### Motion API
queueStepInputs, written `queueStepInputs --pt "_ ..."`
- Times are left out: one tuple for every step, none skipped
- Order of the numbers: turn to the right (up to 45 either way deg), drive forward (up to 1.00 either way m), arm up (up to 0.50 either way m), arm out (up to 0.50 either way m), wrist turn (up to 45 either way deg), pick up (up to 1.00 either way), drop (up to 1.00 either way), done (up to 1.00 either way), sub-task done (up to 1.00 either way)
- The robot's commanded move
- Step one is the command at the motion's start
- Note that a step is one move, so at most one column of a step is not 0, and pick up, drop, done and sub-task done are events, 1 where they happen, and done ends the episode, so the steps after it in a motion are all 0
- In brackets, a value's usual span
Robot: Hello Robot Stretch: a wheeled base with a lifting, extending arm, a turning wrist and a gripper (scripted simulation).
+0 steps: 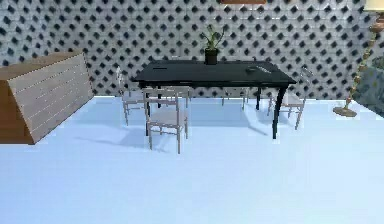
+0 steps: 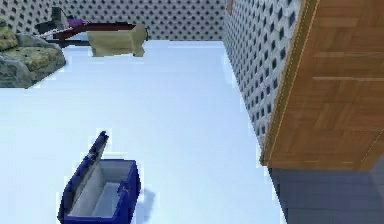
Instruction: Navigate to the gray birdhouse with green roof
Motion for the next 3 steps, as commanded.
queueStepInputs --pt "0.0 1.0 0.0 0.0 0.0 0.0 0.0 0.0 0.0" --pt "36.0 0.0 0.0 0.0 0.0 0.0 0.0 0.0 0.0" --pt "0.0 0.6 0.0 0.0 0.0 0.0 0.0 0.0 0.0"
